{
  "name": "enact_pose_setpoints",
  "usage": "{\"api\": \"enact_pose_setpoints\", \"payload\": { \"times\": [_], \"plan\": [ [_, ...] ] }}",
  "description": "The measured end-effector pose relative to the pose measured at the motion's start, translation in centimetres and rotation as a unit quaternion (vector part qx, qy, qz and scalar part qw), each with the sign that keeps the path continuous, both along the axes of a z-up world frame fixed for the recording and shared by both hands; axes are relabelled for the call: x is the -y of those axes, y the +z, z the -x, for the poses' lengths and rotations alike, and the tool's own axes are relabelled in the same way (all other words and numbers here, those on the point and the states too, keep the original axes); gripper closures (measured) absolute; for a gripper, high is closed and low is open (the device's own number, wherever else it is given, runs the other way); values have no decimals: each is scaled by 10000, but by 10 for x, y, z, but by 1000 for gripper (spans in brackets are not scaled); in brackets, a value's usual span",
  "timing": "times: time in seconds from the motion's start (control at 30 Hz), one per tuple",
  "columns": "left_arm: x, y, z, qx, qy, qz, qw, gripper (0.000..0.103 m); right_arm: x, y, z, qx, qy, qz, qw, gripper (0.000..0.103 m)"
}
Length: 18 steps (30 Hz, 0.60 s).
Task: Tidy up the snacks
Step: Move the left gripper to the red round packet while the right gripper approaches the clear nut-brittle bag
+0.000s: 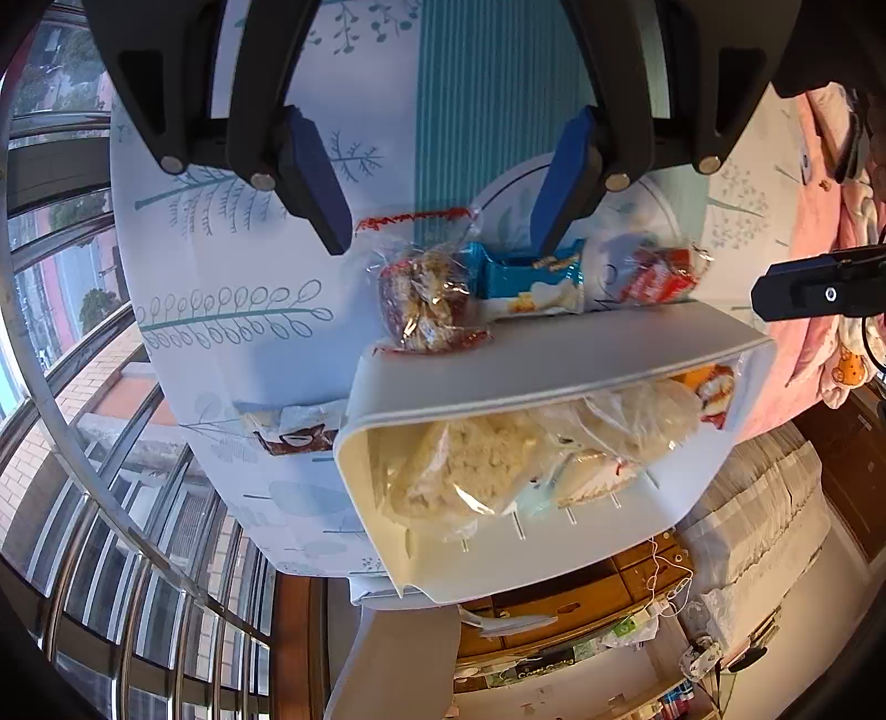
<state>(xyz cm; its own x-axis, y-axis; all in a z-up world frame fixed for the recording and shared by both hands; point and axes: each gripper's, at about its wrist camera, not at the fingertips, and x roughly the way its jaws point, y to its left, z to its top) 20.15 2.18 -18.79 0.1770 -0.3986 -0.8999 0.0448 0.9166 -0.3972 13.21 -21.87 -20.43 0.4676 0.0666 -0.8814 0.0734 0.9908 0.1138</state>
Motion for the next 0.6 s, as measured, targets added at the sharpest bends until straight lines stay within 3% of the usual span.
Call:
{"api": "enact_pose_setpoints", "payload": {
  "times": [0.33, 0.6],
  "plan": [
    [5, -49, -11, -386, 97, -202, 9990, 22, -4, -27, -9, -123, 102, 184, 9997, 36],
    [13, -71, -24, -476, 147, -440, 9978, 21, -8, -38, -21, -110, 253, 256, 9993, 36]
  ]
}}
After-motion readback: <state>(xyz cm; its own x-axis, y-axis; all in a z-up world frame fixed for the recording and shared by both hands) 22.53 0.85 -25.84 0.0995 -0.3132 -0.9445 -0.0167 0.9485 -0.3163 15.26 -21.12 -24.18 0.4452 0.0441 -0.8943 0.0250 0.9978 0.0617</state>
